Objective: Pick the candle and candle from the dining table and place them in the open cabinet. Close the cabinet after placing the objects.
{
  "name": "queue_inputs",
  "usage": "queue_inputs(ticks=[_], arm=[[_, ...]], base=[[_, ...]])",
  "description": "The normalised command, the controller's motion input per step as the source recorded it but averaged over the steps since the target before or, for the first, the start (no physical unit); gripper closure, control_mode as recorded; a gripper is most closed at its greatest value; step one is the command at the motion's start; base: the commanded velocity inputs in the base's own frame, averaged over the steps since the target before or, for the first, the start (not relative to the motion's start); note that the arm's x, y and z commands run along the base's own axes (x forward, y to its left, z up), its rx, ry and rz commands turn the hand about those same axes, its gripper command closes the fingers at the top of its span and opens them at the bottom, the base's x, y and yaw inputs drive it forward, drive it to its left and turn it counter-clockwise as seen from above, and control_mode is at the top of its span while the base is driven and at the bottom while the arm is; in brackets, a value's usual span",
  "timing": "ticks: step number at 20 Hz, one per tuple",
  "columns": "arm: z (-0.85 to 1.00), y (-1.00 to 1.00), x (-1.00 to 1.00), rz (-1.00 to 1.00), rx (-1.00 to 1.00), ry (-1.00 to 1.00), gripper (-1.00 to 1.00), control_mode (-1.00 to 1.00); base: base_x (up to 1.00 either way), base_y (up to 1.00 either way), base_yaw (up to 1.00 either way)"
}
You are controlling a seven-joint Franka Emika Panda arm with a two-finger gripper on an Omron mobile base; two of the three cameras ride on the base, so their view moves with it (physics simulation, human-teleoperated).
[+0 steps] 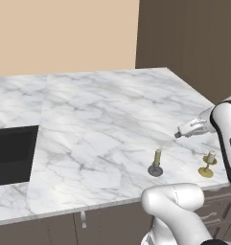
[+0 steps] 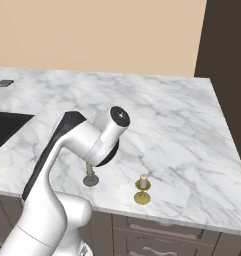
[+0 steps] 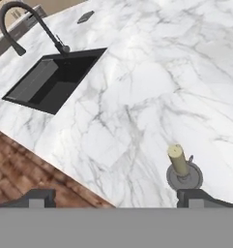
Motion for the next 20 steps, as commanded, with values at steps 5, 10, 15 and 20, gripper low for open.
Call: queue_inputs(ticks=[5, 10, 15, 20], arm=[[-0.25, -0.03, -0.02, 0.1, 0.02, 0.06, -1.0, -1.0], [-0.23, 0.0, 0.0, 0.07, 0.0, 0.01, -1.0, -1.0], [-0.24, -0.02, 0.0, 0.1, 0.0, 0.0, -1.0, -1.0], [-0.26, 0.0, 0.0, 0.1, 0.0, -0.02, -1.0, -1.0]], base=[[0.0, 0.0, 0.0], [0.0, 0.0, 0.0], [0.0, 0.0, 0.0], [0.0, 0.0, 0.0]])
